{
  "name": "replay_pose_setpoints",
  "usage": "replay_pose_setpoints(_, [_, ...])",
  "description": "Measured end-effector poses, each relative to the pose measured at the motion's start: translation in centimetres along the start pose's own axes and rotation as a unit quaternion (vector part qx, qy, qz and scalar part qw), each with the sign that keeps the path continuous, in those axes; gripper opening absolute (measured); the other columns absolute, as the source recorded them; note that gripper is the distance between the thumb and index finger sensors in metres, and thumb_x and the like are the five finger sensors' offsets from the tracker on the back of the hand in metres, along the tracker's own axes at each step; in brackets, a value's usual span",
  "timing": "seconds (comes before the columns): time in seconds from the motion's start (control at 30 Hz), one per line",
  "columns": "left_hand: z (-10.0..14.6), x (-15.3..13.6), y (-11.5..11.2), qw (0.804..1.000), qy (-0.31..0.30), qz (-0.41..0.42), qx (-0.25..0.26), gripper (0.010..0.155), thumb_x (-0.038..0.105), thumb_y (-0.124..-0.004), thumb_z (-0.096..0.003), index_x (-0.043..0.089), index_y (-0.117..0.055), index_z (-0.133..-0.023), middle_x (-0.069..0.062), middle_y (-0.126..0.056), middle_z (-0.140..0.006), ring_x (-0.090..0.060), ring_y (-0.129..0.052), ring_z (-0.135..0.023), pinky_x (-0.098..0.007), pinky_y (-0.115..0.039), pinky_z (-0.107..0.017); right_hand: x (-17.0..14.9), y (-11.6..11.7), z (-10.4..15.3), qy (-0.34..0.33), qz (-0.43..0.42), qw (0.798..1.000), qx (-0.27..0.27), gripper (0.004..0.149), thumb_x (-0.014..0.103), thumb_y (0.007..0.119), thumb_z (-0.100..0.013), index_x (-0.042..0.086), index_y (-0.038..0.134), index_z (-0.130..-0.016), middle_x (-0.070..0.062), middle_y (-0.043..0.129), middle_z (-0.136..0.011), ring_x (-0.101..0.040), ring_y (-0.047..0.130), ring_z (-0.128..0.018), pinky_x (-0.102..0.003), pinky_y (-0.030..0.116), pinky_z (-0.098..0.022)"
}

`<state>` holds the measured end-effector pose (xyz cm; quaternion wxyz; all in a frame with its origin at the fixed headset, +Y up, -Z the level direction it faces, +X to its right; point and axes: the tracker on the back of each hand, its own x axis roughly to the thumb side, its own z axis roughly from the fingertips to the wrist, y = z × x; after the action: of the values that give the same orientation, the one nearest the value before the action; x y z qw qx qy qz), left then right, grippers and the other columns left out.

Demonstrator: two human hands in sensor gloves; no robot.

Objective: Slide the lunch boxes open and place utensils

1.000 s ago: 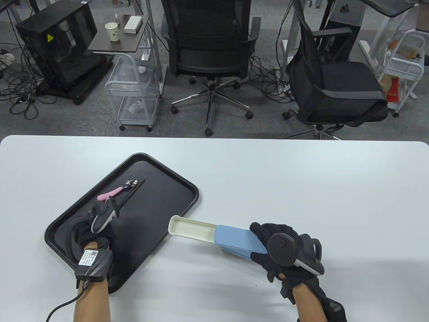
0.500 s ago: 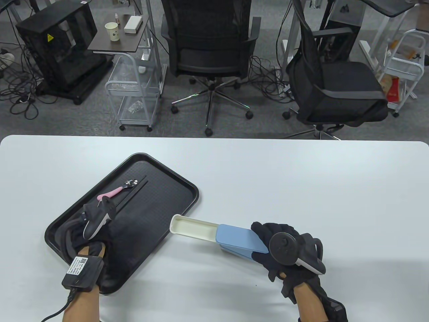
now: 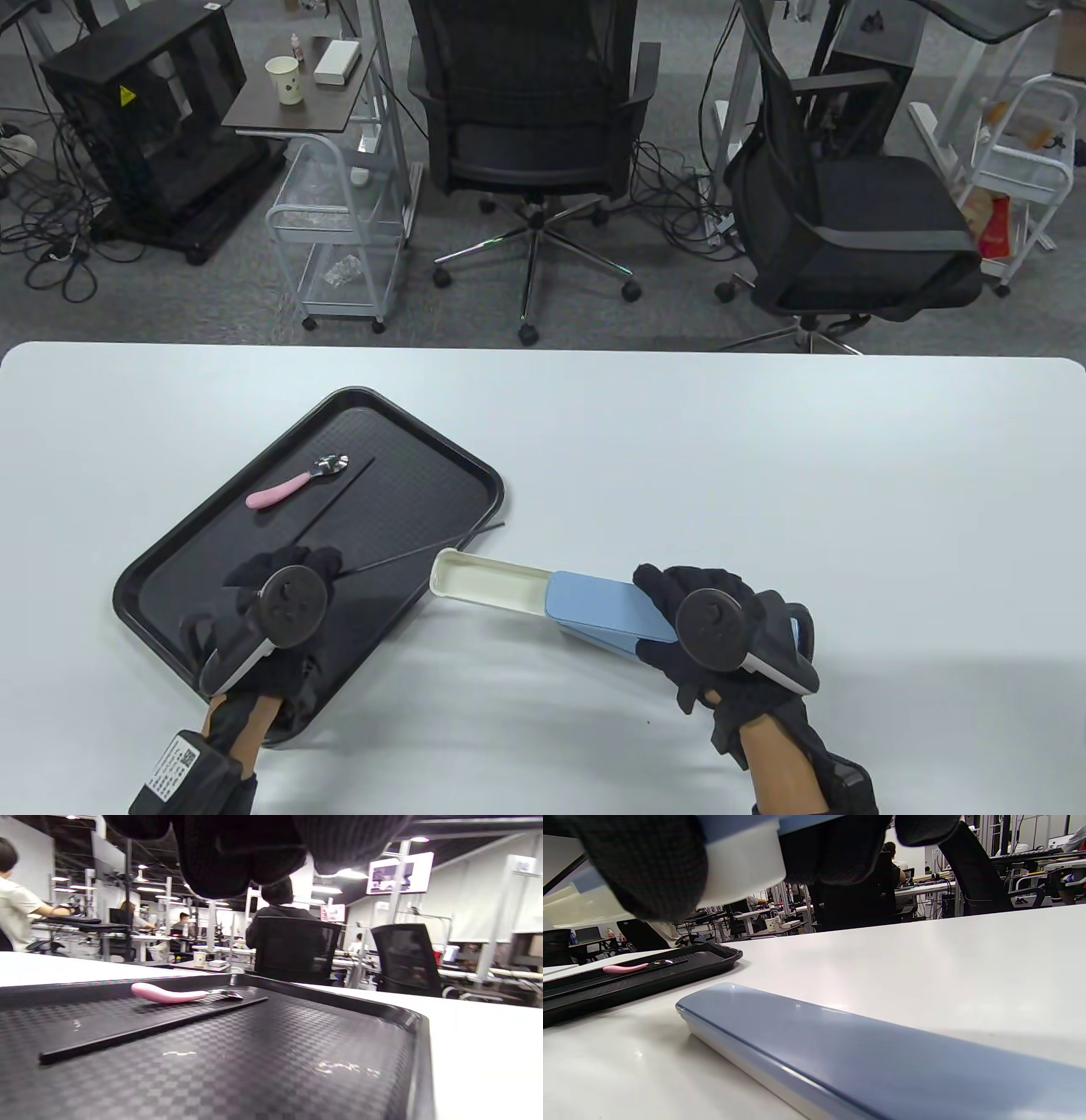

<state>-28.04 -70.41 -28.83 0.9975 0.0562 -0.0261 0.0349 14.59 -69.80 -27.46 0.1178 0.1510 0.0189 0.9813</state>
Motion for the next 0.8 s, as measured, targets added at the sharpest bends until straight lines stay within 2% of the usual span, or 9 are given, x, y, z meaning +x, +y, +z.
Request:
replay_pose_setpoints(0.53, [1.6,2.3,0.0,0.995,-0.056,-0.075,0.024,0.045,0.033,-0.072,-0.0404,0.047,-0.066,-0.083,0.005,-0.068,-0.091,-0.024,-0.076,-0.081,-0.057,-0.048,-0.071,0.9,0.5,-0.1,-0.014,0.017,1.0,0.005,0.077,0.048,0.09,-0.042,0.036,0.048,-0.105,-0.008,0.057,-0.106,-0.037,0.062,-0.098,-0.064,0.045,-0.075])
replay_pose_setpoints(0.8, [3.1,6.2,0.0,0.981,-0.142,-0.116,0.065,0.046,0.031,-0.074,-0.0398,0.048,-0.068,-0.083,0.006,-0.071,-0.09,-0.022,-0.078,-0.079,-0.057,-0.049,-0.071,2.6,1.0,-0.1,-0.044,0.023,0.999,0.012,0.077,0.048,0.09,-0.042,0.036,0.048,-0.105,-0.008,0.057,-0.106,-0.037,0.062,-0.098,-0.064,0.045,-0.075])
